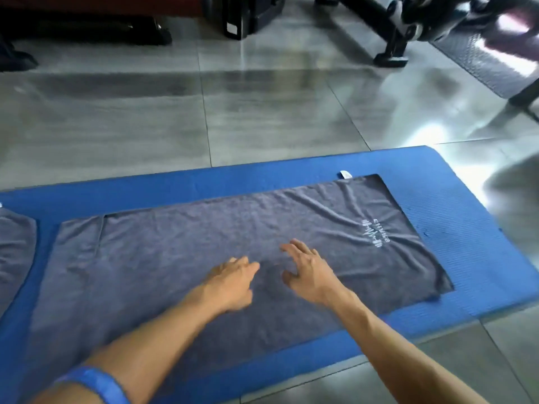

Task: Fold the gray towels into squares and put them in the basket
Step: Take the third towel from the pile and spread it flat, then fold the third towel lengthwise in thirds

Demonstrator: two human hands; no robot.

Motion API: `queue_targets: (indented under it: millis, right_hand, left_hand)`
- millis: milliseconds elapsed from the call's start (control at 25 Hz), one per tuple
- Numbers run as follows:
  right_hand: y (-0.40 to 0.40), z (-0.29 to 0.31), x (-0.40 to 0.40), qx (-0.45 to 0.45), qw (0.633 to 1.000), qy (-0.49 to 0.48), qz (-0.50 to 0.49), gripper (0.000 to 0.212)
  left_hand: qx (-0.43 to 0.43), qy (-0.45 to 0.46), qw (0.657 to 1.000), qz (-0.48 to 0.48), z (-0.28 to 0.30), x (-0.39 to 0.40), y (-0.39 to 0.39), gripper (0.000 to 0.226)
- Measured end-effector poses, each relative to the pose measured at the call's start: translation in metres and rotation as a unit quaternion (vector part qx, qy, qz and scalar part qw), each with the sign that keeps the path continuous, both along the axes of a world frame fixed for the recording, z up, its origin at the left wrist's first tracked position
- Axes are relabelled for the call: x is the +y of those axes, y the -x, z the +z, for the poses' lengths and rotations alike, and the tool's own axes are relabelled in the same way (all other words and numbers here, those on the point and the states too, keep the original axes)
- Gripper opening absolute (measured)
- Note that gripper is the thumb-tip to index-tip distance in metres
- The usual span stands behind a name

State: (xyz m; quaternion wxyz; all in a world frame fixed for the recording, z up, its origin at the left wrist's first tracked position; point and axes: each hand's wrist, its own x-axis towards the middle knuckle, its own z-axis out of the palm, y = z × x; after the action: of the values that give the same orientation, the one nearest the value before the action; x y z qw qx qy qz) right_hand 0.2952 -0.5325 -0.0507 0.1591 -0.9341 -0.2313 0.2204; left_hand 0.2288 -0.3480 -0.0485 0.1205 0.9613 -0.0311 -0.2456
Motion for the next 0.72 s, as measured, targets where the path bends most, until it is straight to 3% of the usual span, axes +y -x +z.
queue_targets:
  millis: [160, 280, 360, 440, 520, 640, 720]
  right_hand:
    - [0.038, -0.053, -0.104, -0.03, 0.99, 0.099, -0.091, 0.059]
    - [0.042, -0.063, -0.16, -0.066, 0.957, 0.186, -0.211, 0.046]
    - [0.034, -0.067, -0.154, -0.099, 0.961, 0.166, -0.2, 0.045]
    - [0.033, -0.073, -0.133, -0.117, 0.981, 0.112, -0.105, 0.056]
    - [0.03, -0.081, -0.132, -0.123, 0.984, 0.11, -0.063, 0.056]
    - [0.018, -0.085, -0.155, -0.127, 0.963, 0.166, -0.167, 0.044]
    - [0.006, -0.088, -0.162, -0.154, 0.954, 0.154, -0.204, 0.04]
  left_hand:
    - [0.08, -0.024, 0.997, -0.002, -0.048, -0.069, 0.03, 0.059]
    - [-0.001, -0.052, 0.999, -0.001, -0.057, -0.086, 0.031, 0.049]
    - [-0.055, -0.047, 0.997, 0.021, -0.061, -0.083, 0.021, 0.059]
    - [-0.008, -0.026, 0.999, 0.033, -0.062, -0.079, 0.012, 0.07]
    - [0.038, -0.04, 0.998, 0.017, -0.063, -0.08, 0.005, 0.063]
    - [-0.008, -0.029, 0.999, 0.02, -0.061, -0.078, -0.01, 0.032]
    - [-0.025, -0.013, 0.999, 0.028, -0.064, -0.076, -0.028, 0.02]
